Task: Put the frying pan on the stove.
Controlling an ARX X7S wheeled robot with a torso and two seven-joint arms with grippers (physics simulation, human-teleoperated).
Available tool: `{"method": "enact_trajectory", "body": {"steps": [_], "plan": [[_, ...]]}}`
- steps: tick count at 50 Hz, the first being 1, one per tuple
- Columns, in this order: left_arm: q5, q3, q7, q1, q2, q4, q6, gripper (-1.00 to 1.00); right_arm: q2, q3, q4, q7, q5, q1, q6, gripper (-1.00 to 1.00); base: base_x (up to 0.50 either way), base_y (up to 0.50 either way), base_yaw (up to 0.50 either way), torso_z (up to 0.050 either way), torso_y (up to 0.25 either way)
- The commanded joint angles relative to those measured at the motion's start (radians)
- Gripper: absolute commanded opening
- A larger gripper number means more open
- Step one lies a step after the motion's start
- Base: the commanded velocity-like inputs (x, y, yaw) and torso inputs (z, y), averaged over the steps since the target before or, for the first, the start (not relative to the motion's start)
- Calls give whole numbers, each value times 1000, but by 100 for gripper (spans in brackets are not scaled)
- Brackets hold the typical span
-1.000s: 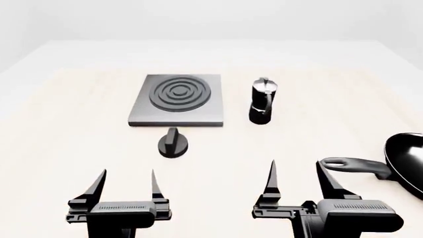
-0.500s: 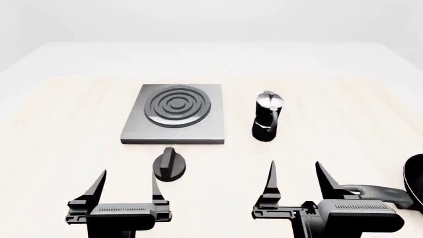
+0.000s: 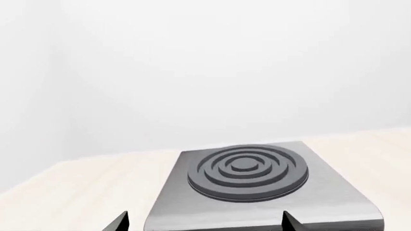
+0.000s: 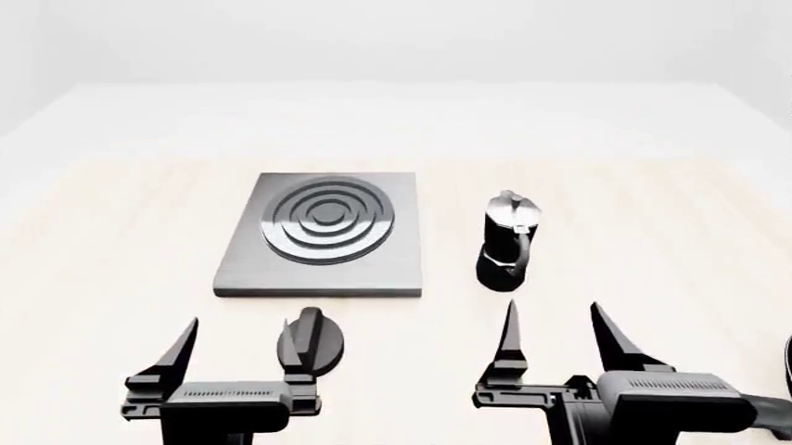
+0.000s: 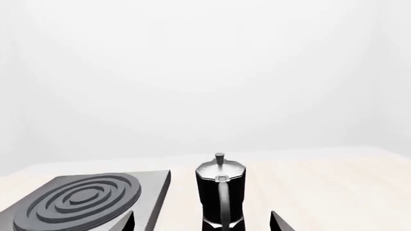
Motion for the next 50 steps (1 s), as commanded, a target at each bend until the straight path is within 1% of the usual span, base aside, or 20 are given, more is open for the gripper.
{"method": "enact_trajectory", "body": {"steps": [1, 2, 3, 6, 8, 9, 10, 11, 12, 15, 19, 25, 27, 30, 34, 41, 42, 50], "plan": [[-4, 10, -8, -3, -6, -9, 2, 100, -15, 13, 22, 74, -41, 29, 24, 100, 0, 0, 0, 0, 0], [-5, 11, -8, -3, -6, -9, 2, 100, -19, 14, 31, 90, -46, 48, 66, 100, 0, 0, 0, 0, 0], [-3, 13, -10, -3, -6, -10, 3, 100, -31, 20, 37, 129, -79, 72, 72, 100, 0, 0, 0, 0, 0], [-9, 10, -12, -2, -10, 2, -1, 100, -66, 74, 13, 199, -61, 116, 127, 100, 0, 0, 0, 0, 0], [-11, 9, -13, -4, -11, -3, 1, 100, -76, 86, 12, 221, -63, 130, 117, 100, 0, 0, 0, 0, 0], [-12, 9, -14, -4, -12, -5, 2, 100, -82, 87, 9, 256, -89, 145, 161, 100, 0, 0, 0, 0, 0], [-14, 9, -14, -3, -12, -3, 1, 100, -87, 93, 23, 277, -107, 150, 125, 100, 0, 0, 0, 0, 0], [-19, 9, -13, -3, -12, 0, -2, 100, -88, 96, 15, 297, -116, 158, 186, 100, 0, 0, 0, 0, 0], [-20, 8, -14, -2, -13, 2, -3, 100, -101, 118, 22, 301, -87, 163, 165, 100, 0, 0, 0, 0, 0], [-22, 9, -16, -3, -14, -3, 0, 100, -118, 140, 27, 333, -69, 171, 180, 100, 0, 0, 0, 0, 0], [-22, 15, -18, -4, -16, -7, 2, 100, -121, 143, 38, 382, -94, 169, 151, 100, 0, 0, 0, 0, 0], [-26, 17, -21, -4, -20, -6, 2, 100, -115, 137, -1, 458, -145, 161, 142, 100, 0, 0, 0, 0, 0], [-25, 21, -21, -3, -21, -4, 1, 100, -107, 135, 16, 530, -237, 168, 133, 100, 0, 0, 0, 0, 0], [-24, 24, -23, -1, -23, 0, 2, 100, -114, 149, 18, 537, -202, 168, 126, 100, 0, 0, 0, 0, 0], [-16, 25, -32, -2, -26, -4, 7, 100, -128, 160, 35, 608, -227, 168, 100, 100, 0, 0, 0, 0, 0], [-22, 24, -37, -3, -30, 0, 4, 100, -130, 161, 43, 652, -198, 169, 104, 100, 0, 0, 0, 0, 0], [-20, 27, -37, -2, -30, 2, 3, 100, -140, 161, 44, 686, -214, 171, 90, 100, 0, 0, 0, 0, 0], [-29, 27, -42, -4, -33, 2, 4, 100, -132, 163, 60, 740, -177, 170, 74, 100, 0, 0, 0, 0, 0]]}}
